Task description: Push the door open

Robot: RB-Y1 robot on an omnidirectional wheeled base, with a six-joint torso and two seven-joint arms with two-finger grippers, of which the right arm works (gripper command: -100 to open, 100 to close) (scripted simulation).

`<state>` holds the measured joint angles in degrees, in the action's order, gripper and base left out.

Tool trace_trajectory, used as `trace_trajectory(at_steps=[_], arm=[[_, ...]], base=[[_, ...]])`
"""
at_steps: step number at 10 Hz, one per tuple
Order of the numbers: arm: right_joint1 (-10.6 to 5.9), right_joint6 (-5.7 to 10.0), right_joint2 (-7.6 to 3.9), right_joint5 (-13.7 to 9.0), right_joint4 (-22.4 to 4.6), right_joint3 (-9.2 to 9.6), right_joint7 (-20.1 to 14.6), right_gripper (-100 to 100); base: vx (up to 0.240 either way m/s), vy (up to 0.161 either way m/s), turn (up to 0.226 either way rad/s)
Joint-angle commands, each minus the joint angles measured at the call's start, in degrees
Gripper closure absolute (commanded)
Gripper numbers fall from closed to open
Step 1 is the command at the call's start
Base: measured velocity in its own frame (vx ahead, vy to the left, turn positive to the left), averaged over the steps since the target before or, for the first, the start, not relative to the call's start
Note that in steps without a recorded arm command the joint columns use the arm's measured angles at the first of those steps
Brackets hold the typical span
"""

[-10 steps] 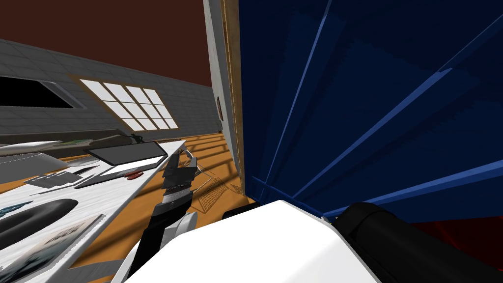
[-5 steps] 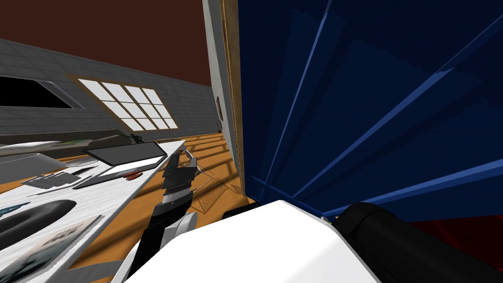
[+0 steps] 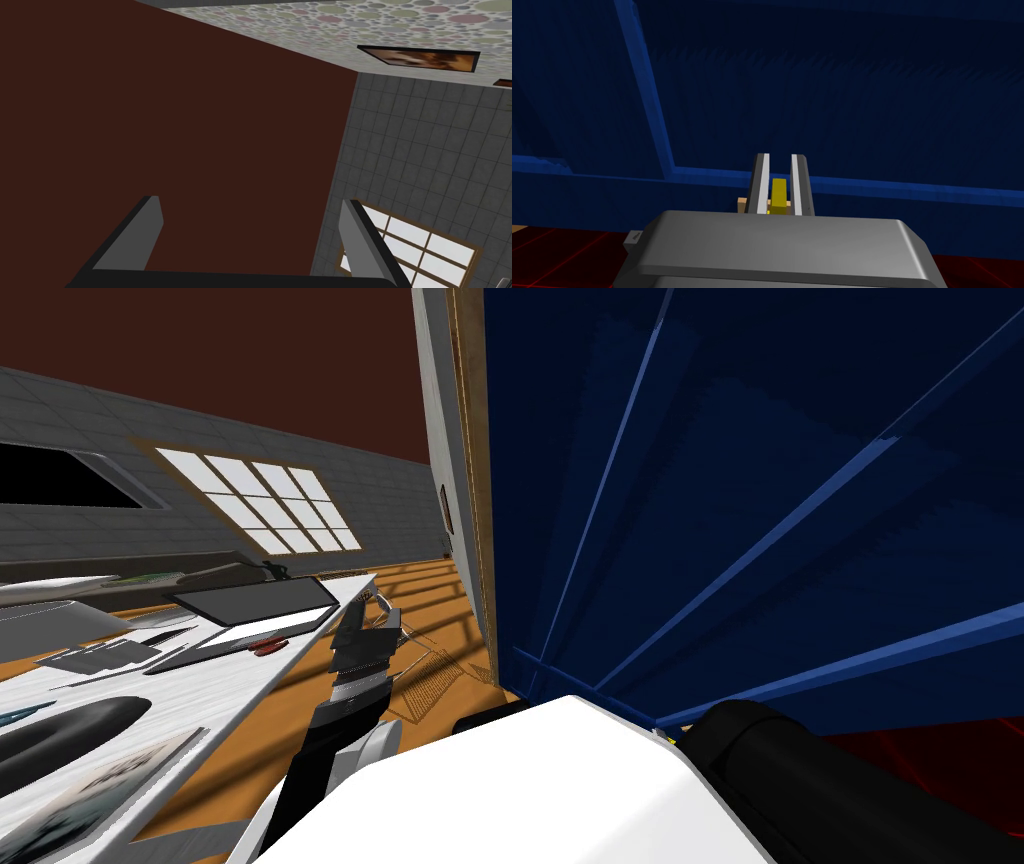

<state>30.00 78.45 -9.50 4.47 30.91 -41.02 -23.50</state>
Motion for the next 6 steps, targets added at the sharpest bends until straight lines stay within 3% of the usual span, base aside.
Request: trace_trajectory(at_steps=[1,6], arm=[[0.43,0.16,0.56,0.2,0.5,0.20,0.0,100],[0.43,0.16,0.56,0.2,0.5,0.20,0.0,100]], base=[[0.014,-0.008,-0.016],[0.002,-0.001,-0.004]])
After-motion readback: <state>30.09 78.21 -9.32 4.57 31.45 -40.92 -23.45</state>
